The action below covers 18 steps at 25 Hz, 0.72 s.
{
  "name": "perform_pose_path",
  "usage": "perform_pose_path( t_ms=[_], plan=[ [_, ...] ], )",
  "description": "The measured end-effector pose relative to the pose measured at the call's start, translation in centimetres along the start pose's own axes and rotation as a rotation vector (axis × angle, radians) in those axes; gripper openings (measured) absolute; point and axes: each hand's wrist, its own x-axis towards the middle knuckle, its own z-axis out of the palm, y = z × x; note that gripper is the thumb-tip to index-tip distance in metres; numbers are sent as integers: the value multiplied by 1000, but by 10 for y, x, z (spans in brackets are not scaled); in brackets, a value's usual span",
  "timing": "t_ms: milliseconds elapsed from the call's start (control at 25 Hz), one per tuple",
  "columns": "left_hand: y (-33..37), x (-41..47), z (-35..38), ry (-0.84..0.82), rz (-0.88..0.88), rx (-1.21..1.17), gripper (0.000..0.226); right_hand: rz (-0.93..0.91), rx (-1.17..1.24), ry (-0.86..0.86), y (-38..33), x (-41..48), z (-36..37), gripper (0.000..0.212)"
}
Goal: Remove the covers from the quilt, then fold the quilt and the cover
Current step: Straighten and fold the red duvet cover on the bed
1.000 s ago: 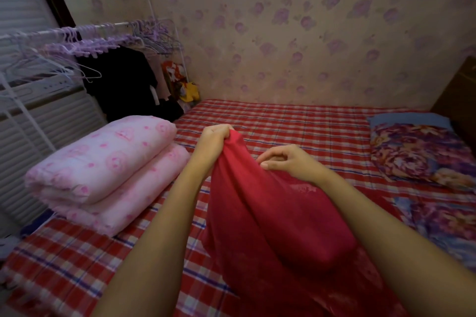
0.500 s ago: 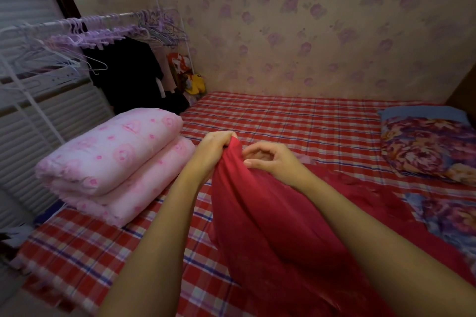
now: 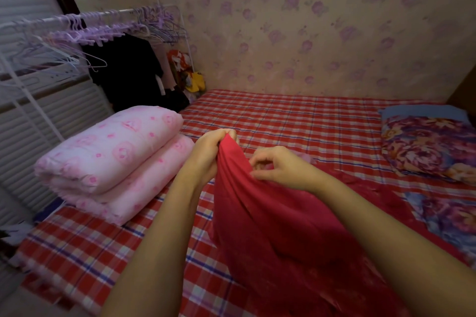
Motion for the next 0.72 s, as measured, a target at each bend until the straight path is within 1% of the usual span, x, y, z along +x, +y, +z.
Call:
perform_pose_path(
  t_ms=[80, 120, 160, 200, 240, 280, 320, 360, 400, 440, 480, 520, 560, 600, 680, 720],
  plan=[
    [5, -3, 5, -26, 12, -67, 45, -19, -3, 200, 0, 3, -5, 13],
    [8, -4, 7, -3, 14, -106, 49, -45, -35, 302, -2, 6, -11, 11],
    [9, -4, 7, 52, 11, -153, 53, -72, -112, 385, -5, 9, -20, 8],
    [11, -2, 5, 132, 8, -178, 54, -94, -199, 432, -10, 11, -31, 5],
    [10, 2, -1, 238, 11, -143, 51, -102, -270, 440, -15, 13, -44, 2],
    [9, 6, -11, 353, 14, -12, 46, -89, -315, 417, -22, 13, -58, 3],
    [8, 7, -22, 439, 8, 237, 40, -71, -340, 378, -29, 12, -70, 9],
    [7, 5, -27, 434, 19, 478, 33, -56, -354, 330, -35, 10, -78, 14],
    [6, 3, -27, 331, 58, 602, 25, -56, -376, 281, -41, 9, -79, 16],
    [4, -1, -20, 162, 83, 620, 21, -72, -409, 238, -47, 9, -76, 16],
    [3, -6, -9, -7, 95, 573, 21, -94, -434, 211, -50, 12, -68, 14],
    [0, -9, 4, -133, 104, 521, 19, -108, -435, 196, -53, 15, -58, 13],
    [-3, -10, 16, -187, 137, 525, 12, -104, -405, 179, -52, 18, -50, 12],
    [-5, -9, 23, -168, 161, 567, 7, -78, -328, 151, -50, 19, -45, 11],
    [-11, -2, 21, -45, 169, 591, 27, -2, -62, 51, -38, 15, -45, 8],
    [-12, -3, 18, 14, 153, 562, 34, 32, 63, -13, -32, 11, -46, 5]
  ],
)
